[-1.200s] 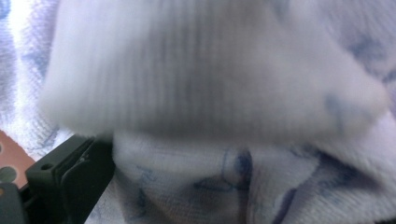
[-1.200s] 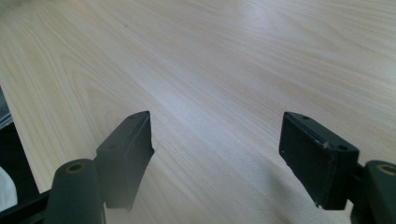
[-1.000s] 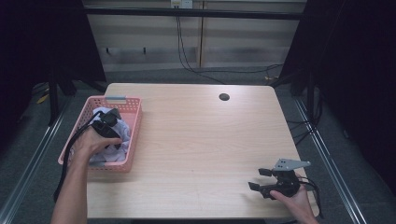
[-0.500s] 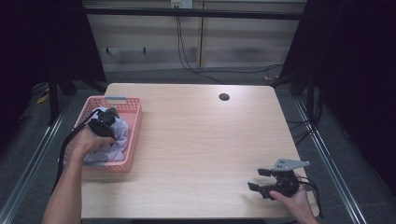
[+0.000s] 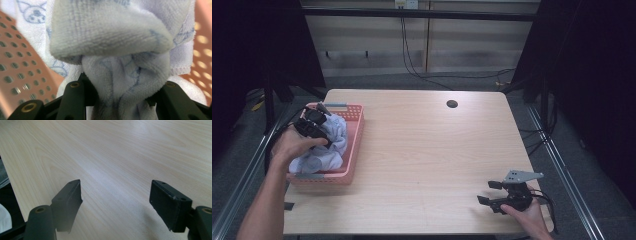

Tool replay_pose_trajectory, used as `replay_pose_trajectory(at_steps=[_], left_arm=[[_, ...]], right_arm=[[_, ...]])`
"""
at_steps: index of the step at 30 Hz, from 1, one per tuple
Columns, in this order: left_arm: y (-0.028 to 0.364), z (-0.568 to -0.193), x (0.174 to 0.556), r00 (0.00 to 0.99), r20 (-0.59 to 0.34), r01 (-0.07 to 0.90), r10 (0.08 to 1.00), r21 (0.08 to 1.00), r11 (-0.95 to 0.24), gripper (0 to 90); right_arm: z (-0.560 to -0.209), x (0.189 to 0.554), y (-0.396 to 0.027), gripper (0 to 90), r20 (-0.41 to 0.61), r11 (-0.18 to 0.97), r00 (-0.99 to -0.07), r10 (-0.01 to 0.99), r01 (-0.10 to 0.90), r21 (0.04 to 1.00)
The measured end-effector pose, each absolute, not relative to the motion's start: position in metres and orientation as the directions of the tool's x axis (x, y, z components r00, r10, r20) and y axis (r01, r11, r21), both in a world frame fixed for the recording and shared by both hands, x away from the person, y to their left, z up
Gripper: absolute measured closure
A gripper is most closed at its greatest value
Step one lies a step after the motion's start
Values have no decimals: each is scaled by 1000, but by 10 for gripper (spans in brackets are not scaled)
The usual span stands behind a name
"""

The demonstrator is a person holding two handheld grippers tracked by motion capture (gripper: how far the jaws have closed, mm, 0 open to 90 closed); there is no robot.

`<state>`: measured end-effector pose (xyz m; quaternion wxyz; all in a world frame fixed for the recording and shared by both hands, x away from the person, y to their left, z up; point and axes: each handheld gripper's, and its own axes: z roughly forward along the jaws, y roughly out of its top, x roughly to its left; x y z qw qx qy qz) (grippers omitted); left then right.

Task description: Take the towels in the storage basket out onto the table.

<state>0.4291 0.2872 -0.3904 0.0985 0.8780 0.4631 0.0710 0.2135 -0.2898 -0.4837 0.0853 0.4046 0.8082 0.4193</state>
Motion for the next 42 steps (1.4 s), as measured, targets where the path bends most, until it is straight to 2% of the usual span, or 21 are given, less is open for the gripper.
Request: replay_pose_trajectory(at_steps=[10,17,26,42], left_arm=[[297,-347,418,559,19,790,829,291,-540,575],[303,-316,414,565,50,770,823,326,-549,574],[298,-306,410,571,58,760,819,339,-554,572],[301,-273,395,560,80,734,824,414,-539,570]], right_arm=[[-483,213,-290,251,202,321,-659,724,581,748],[-484,214,-290,251,203,322,-658,725,584,745],[-484,214,-290,251,203,324,-661,723,583,745],[-484,215,-289,251,205,322,-658,725,587,743]])
